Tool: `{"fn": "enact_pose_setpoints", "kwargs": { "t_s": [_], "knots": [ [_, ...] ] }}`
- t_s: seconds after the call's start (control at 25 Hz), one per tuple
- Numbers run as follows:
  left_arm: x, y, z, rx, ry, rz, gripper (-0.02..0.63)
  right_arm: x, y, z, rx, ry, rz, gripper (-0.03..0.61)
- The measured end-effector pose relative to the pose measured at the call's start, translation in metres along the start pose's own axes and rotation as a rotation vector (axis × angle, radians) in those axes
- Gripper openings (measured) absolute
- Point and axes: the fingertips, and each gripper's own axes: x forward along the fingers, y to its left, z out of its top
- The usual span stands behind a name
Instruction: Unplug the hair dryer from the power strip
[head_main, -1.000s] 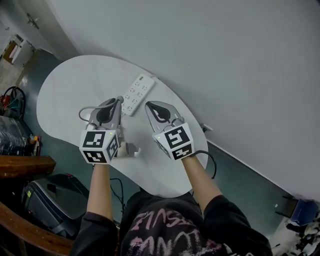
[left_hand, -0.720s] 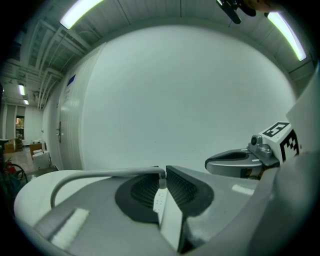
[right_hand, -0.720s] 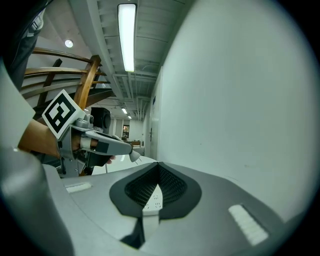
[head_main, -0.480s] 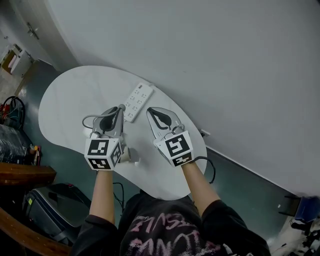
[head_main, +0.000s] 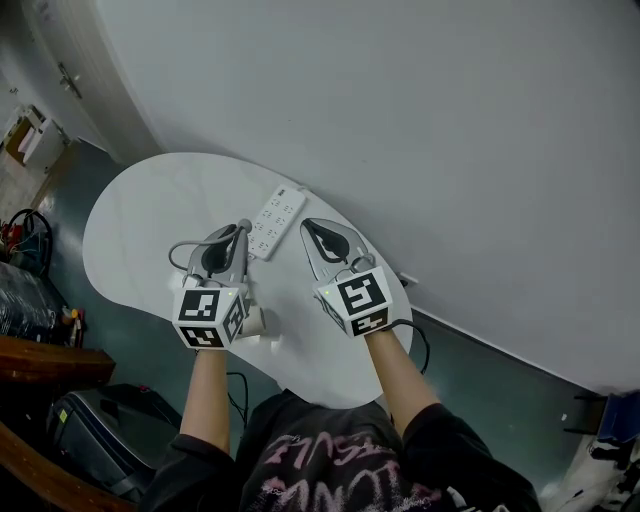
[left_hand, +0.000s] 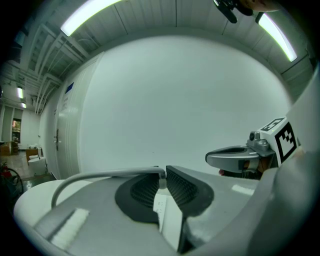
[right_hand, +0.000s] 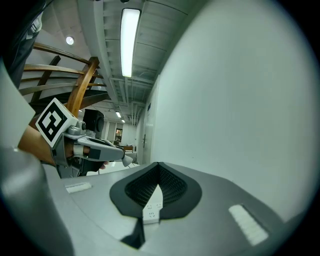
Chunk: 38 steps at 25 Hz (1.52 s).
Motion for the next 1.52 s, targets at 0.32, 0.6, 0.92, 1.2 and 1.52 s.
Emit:
{"fn": "enact_pose_setpoints", "kwargs": {
  "t_s": [0.32, 0.6, 0.92, 1.2, 1.52],
  "knots": [
    [-0.003, -0.008, 0.018, 0.023, -0.044, -0.002, 0.054, -0.012, -0.018, 0.014, 0.007, -0.023, -0.032, 0.012],
    [-0.008, -0.009, 0.023, 0.026, -0.061, 0.021, 0.054, -0.019, -0.029, 0.015, 0.019, -0.031, -0.04, 0.011],
    [-0.014, -0.012, 0.027, 0.036, -0.072, 0.027, 0.054, -0.031, -0.042, 0.018, 0.049, -0.026, -0.082, 0.011],
    [-0.018, -0.011, 0.03, 0.051, -0.083, 0.025, 0.054, -0.034, -0.041, 0.02, 0.027, -0.037, -0.094, 0.011],
    [-0.018, -0.008, 0.028, 0.057, -0.082, 0.034, 0.054, -0.031, -0.044, 0.024, 0.015, -0.039, -0.095, 0.009]
  ]
}}
